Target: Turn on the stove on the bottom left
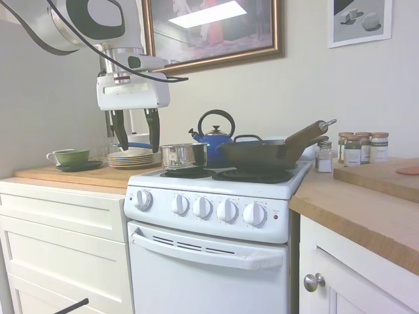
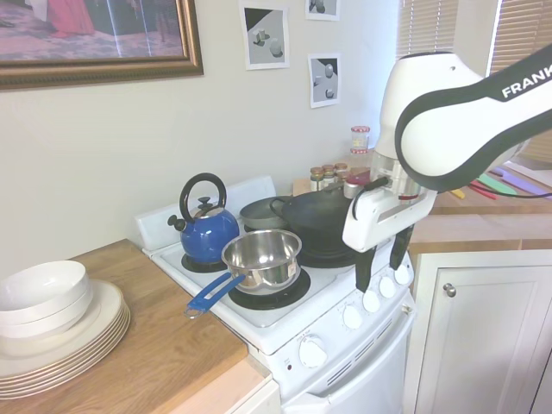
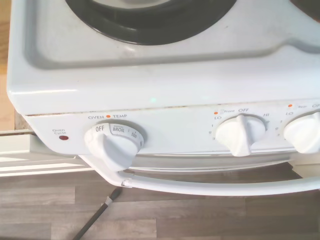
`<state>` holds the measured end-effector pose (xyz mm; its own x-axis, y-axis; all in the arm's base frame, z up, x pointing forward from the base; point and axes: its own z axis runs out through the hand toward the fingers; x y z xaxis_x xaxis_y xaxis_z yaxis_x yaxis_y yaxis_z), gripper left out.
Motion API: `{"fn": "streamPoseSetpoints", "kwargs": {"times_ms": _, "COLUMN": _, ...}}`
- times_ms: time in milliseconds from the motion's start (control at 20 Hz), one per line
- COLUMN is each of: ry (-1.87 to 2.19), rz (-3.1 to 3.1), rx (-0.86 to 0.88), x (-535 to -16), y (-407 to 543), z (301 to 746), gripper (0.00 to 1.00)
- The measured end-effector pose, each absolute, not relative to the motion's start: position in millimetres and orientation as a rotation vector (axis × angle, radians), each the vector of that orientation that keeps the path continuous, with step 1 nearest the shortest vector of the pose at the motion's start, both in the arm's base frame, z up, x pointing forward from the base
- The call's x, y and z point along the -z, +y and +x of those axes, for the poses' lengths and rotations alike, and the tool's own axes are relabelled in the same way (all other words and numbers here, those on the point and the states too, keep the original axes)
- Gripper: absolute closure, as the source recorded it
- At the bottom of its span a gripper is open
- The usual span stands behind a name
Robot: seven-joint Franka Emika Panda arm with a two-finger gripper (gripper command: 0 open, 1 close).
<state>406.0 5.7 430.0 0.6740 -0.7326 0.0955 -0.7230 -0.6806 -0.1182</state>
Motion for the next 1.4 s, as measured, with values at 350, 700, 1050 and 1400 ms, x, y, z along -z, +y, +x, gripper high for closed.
{"fn": "streamPoseSetpoints", "kwargs": {"times_ms": 350, "ry": 1.225, "rz": -2.818, "rx": 0.179, "x": -422, "y": 5, "z": 408, "gripper": 0.0}}
{"fn": "streamPoseSetpoints", "kwargs": {"times_ms": 700, "ry": 1.253, "rz": -2.829, "rx": 0.14, "x": -401, "y": -6, "z": 415, "gripper": 0.0}}
{"fn": "streamPoseSetpoints", "kwargs": {"times_ms": 1050, "ry": 1.281, "rz": -2.835, "rx": 0.11, "x": -377, "y": -18, "z": 437, "gripper": 0.0}}
{"fn": "streamPoseSetpoints", "kwargs": {"times_ms": 1400, "ry": 1.326, "rz": -2.825, "rx": 0.082, "x": -349, "y": -37, "z": 465, "gripper": 0.0}}
